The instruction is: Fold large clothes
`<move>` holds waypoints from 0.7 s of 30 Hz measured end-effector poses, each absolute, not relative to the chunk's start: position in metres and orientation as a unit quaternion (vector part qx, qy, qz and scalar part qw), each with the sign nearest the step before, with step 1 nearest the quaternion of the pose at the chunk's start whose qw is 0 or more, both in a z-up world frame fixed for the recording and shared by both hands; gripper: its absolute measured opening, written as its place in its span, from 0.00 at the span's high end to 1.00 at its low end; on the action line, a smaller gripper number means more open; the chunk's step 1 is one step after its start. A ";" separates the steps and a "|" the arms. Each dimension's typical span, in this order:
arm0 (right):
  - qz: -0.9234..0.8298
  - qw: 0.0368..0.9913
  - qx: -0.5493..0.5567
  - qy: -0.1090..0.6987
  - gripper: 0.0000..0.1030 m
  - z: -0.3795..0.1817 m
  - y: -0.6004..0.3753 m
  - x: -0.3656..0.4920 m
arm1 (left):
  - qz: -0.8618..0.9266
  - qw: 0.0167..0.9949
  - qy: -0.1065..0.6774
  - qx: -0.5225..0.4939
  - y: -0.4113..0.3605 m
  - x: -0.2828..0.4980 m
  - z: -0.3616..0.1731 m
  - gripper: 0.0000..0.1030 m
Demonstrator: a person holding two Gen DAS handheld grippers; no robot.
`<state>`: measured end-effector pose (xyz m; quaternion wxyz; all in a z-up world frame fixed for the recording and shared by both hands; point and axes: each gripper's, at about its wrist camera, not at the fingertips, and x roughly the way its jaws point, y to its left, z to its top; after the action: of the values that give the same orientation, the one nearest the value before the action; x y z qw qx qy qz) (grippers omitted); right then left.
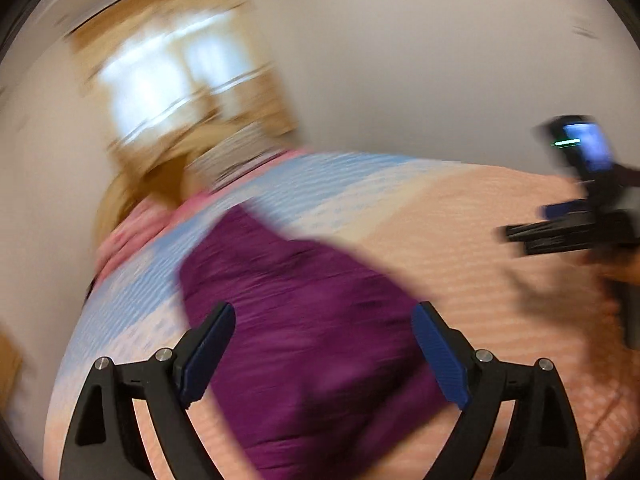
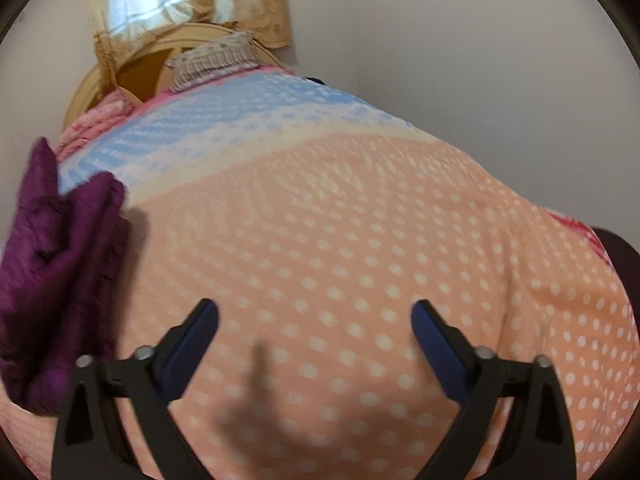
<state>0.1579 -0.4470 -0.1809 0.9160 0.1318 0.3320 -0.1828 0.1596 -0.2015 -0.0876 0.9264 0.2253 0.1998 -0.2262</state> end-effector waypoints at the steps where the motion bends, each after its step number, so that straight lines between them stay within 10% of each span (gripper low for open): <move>1: -0.168 0.920 0.129 0.329 0.19 -0.169 -0.437 0.167 | -0.180 0.937 0.221 0.203 -0.177 0.186 -0.087 0.12; 11: -0.031 0.953 0.077 0.292 0.44 -0.057 -0.279 0.287 | 0.023 0.952 0.305 -0.008 -0.042 0.335 -0.088 0.12; 21: 0.011 0.937 0.153 0.314 0.60 -0.133 -0.272 0.362 | -0.049 0.936 0.340 -0.082 -0.093 0.384 -0.110 0.12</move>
<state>0.3621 -0.2719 -0.1334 0.9370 0.1533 0.3136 0.0110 0.3836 -0.0925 -0.1096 0.9357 -0.0818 0.3397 -0.0491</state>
